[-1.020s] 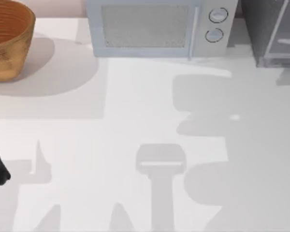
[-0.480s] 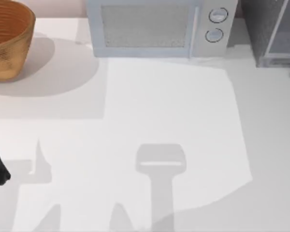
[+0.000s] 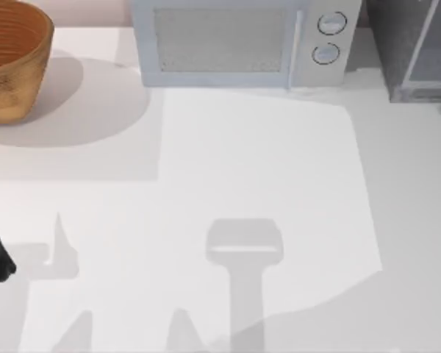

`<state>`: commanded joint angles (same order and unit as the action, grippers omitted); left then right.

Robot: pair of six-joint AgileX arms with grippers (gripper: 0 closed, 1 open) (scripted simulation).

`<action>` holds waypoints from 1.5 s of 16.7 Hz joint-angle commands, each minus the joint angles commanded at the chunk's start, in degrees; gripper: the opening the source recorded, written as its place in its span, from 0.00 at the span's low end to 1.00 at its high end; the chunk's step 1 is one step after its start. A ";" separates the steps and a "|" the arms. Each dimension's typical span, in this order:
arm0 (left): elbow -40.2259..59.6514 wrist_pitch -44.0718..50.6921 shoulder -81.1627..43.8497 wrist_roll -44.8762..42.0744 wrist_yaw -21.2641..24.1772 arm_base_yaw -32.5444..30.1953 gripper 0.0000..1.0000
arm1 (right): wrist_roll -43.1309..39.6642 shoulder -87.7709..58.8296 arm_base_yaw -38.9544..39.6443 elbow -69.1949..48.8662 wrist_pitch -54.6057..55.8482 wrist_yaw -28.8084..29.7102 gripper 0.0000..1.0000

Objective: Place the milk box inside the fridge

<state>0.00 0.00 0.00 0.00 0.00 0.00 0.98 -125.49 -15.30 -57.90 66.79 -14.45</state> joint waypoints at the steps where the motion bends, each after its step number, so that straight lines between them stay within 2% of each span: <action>1: 0.00 0.00 0.00 0.00 0.00 0.00 1.00 | -0.01 -1.10 0.22 -1.80 -1.22 0.22 0.00; 11: 0.00 0.00 0.00 0.00 0.00 0.00 1.00 | -0.15 -12.15 2.54 -31.91 -16.95 2.72 0.00; 17: 0.00 0.00 0.00 0.00 0.00 0.00 1.00 | -0.18 -13.83 2.95 -34.49 -19.36 3.13 0.00; 25: 0.00 0.00 0.00 0.00 0.00 0.00 1.00 | -0.18 -13.83 2.95 -34.49 -19.36 3.13 0.60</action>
<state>0.00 0.00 0.00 0.00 0.00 0.00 0.79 -139.32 -12.35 -92.39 47.44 -11.32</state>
